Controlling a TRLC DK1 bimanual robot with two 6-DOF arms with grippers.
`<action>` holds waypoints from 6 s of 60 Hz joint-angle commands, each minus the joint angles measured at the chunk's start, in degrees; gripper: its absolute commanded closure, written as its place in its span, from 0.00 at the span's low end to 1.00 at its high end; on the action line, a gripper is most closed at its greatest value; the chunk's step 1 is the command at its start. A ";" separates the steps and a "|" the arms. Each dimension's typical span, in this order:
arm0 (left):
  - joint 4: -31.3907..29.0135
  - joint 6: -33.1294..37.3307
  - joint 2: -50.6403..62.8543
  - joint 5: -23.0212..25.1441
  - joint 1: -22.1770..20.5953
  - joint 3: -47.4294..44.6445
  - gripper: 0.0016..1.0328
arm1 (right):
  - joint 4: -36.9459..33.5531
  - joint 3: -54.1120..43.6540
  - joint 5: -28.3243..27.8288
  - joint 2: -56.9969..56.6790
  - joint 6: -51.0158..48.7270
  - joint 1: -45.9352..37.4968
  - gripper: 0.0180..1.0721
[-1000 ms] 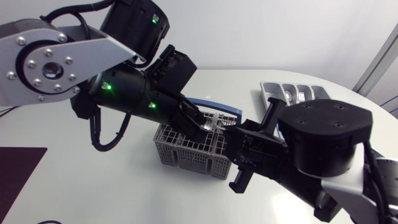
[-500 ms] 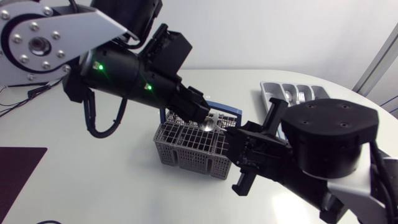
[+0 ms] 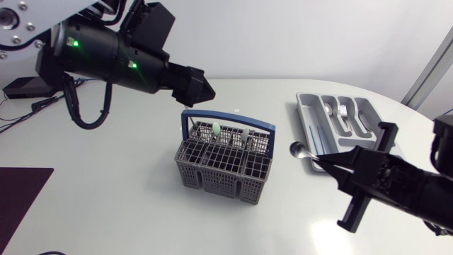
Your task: Unload the cutlery basket into the drawer organizer.
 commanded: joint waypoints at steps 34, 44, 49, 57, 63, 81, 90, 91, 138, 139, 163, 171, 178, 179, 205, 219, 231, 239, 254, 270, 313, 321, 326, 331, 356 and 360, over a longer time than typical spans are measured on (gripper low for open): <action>1.10 2.59 -6.15 -1.40 3.29 -8.82 0.11 | -3.32 18.43 -29.64 48.05 -35.30 -47.62 0.95; 1.02 3.21 -7.03 -2.28 3.65 -10.58 0.11 | -11.14 31.62 -27.00 61.67 -44.01 -50.35 0.95; 1.02 3.91 -7.47 -2.89 3.56 -11.63 0.11 | -13.60 36.01 -24.63 66.06 -47.26 -50.96 0.94; 0.84 5.23 -8.26 -3.86 3.38 -13.74 0.09 | -16.15 39.88 -21.38 70.64 -52.00 -51.31 0.94; 0.84 6.90 -9.49 -4.91 3.12 -15.94 0.08 | -16.15 39.79 -19.09 72.13 -54.11 -50.96 0.94; 1.98 11.03 -13.80 -6.32 0.48 -24.20 0.06 | -12.81 39.53 -15.93 77.05 -55.87 -50.52 0.90; 4.09 12.70 -15.91 -7.02 -0.66 -27.80 0.06 | -8.42 38.21 -14.52 78.28 -55.26 -49.56 0.82; 4.27 12.87 -16.08 -7.02 -1.01 -28.24 0.06 | -7.71 37.77 -14.26 78.28 -55.26 -49.47 0.81; 20.53 23.86 -15.91 -13.09 0.13 -44.59 0.10 | -2.44 28.36 -21.11 52.79 -18.08 -28.81 0.20; 20.88 23.95 -15.55 -13.09 0.31 -44.59 0.10 | -1.65 28.28 -21.11 52.79 -16.32 -27.93 0.20; 31.86 26.59 -3.78 -16.16 1.36 -43.97 0.10 | 4.59 36.89 -17.68 66.42 9.34 -10.01 0.20; 34.15 27.20 -1.93 -16.16 2.24 -43.36 0.10 | 4.42 39.79 -17.95 69.32 12.16 -9.57 0.20; 36.35 27.55 0.53 -16.16 2.33 -42.48 0.17 | 3.45 40.05 -18.74 69.32 12.33 -9.57 0.21; 36.70 27.55 1.06 -16.16 2.42 -42.39 0.19 | 3.45 40.05 -18.65 69.32 12.33 -9.57 0.22; 41.71 27.55 7.39 -16.16 4.96 -39.93 0.82 | -0.77 50.25 -20.32 76.26 17.17 -11.15 0.81; 42.06 27.64 9.76 -16.16 5.14 -38.00 0.90 | -5.60 51.22 -22.61 77.40 16.81 -8.69 0.95; 42.41 27.64 11.34 -16.16 5.14 -36.41 0.90 | -7.27 45.77 -24.45 73.27 14.53 -7.63 0.95; 42.68 27.82 13.45 -16.16 5.40 -34.48 0.90 | -8.07 41.46 -25.15 69.58 13.30 -6.67 0.95; 42.76 28.69 18.64 -16.07 5.67 -28.94 0.90 | -8.68 34.52 -26.03 62.46 12.95 -3.50 0.95; 41.53 30.19 25.75 -16.16 5.76 -19.72 0.90 | -10.00 30.56 -25.95 58.86 13.47 2.30 0.95; 33.27 38.36 4.22 -10.63 13.84 -31.84 0.90 | -8.94 37.42 -26.82 62.29 12.51 -9.57 0.95; 26.68 40.56 -7.73 -7.90 11.29 -38.88 0.90 | -6.13 43.13 -28.14 69.32 15.58 -11.06 0.95; 22.46 41.53 -14.32 -7.20 7.60 -42.48 0.90 | -4.02 46.73 -28.32 73.45 18.57 -11.24 0.95; 19.91 41.79 -17.40 -6.93 5.14 -44.41 0.90 | -3.85 50.51 -29.29 77.14 20.33 -11.06 0.95; 30.46 39.94 -7.29 -6.85 0.92 -46.52 0.92 | -4.64 59.13 -32.01 84.35 25.34 -8.60 0.95; 33.10 39.77 -4.22 -6.93 1.36 -45.73 0.92 | -5.60 58.42 -32.54 83.20 24.55 -8.34 0.95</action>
